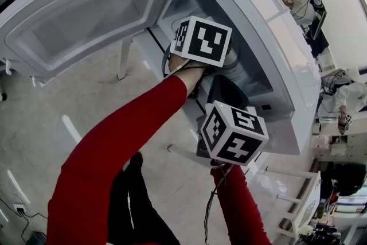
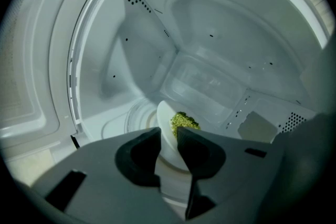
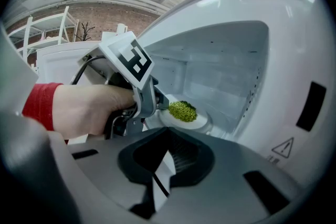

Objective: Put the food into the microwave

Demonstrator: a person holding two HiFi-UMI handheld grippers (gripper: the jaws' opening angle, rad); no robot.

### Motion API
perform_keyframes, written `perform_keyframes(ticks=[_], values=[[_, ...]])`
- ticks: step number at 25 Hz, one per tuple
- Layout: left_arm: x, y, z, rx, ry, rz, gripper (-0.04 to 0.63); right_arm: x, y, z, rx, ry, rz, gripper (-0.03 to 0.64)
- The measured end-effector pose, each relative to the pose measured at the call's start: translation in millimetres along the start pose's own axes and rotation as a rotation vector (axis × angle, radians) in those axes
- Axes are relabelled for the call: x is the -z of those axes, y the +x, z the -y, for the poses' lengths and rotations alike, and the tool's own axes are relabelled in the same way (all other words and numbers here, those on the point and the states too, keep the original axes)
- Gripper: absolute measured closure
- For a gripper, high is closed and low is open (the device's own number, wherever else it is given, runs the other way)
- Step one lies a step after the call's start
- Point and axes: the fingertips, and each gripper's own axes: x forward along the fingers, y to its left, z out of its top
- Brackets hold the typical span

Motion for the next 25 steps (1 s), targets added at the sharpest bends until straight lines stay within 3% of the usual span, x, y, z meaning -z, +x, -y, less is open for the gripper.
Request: perform_keyframes(ticks=[12, 18, 25], values=[[5.0, 4.1, -7.2, -0.036, 0.057, -0.021, 0.474, 0.5, 0.1, -0.4, 0.000, 0.000, -0.002, 0.603], [5.9, 5.5, -10.9, -0.075, 0.152, -0.019, 0.465, 0.5, 0.0, -1.6, 0.002, -0.003, 0.002, 0.603], [0.3, 2.4, -10.8, -0.043, 0.126, 0.006, 0.466, 1.5, 0.5, -0.7, 0.002, -0.003, 0.004, 0.603]])
